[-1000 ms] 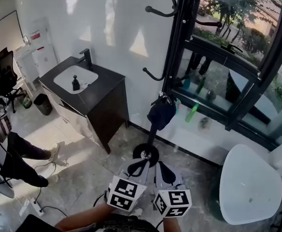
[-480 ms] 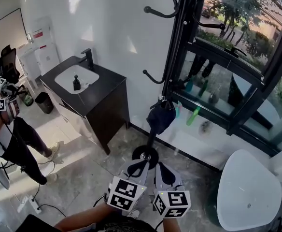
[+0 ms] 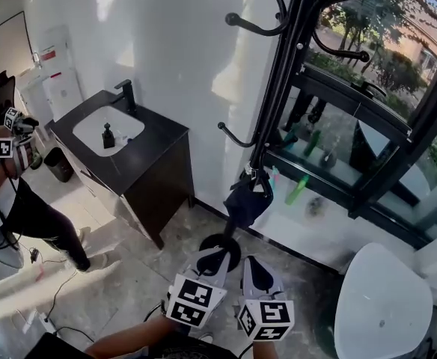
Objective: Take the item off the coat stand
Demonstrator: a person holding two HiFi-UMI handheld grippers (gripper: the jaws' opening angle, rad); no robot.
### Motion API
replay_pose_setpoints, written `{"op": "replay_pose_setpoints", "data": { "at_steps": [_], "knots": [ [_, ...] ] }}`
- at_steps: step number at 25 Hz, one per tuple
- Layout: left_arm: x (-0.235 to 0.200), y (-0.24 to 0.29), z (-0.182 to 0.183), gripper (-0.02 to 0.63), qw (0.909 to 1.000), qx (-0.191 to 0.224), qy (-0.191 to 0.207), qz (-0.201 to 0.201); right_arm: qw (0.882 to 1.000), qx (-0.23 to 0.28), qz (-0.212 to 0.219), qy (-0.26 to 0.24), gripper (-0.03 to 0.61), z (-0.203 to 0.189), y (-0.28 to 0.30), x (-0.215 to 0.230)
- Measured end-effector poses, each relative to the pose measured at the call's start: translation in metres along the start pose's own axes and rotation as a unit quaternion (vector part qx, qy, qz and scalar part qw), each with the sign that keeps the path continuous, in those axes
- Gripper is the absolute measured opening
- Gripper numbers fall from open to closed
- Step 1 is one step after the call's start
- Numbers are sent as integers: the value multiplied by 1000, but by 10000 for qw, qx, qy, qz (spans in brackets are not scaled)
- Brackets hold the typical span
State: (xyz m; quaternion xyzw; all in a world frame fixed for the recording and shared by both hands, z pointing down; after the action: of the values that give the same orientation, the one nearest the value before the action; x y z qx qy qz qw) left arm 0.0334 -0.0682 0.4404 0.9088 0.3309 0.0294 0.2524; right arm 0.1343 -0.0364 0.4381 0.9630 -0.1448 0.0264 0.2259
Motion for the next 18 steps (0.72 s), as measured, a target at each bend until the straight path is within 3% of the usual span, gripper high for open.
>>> {"op": "replay_pose_setpoints", "data": {
  "at_steps": [7,9,18],
  "knots": [
    [-27,35,15,2,9999,-39,35,-134,9996,-112,-241,-49,2,11,37,17],
    [-34,42,18,2,9998,-50,47,-167,9995,-160,-283,-20,57,13,47,21],
    [-62,63,29,2,9997,-83,90,-234,9979,-270,-579,62,125,19,86,38]
  ]
}}
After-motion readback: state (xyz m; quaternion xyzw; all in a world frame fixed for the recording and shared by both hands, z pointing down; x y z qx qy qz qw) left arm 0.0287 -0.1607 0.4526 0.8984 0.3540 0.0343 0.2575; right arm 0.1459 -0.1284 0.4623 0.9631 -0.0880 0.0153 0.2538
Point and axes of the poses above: the fingertips, and each gripper's own axes: y forward along the fingers, x to its right, z out of its top, the point moved 5 cm from there along -y, backward along the fingers, and after that the axes turned 8 degrees about -x, right-handed, at the moved point
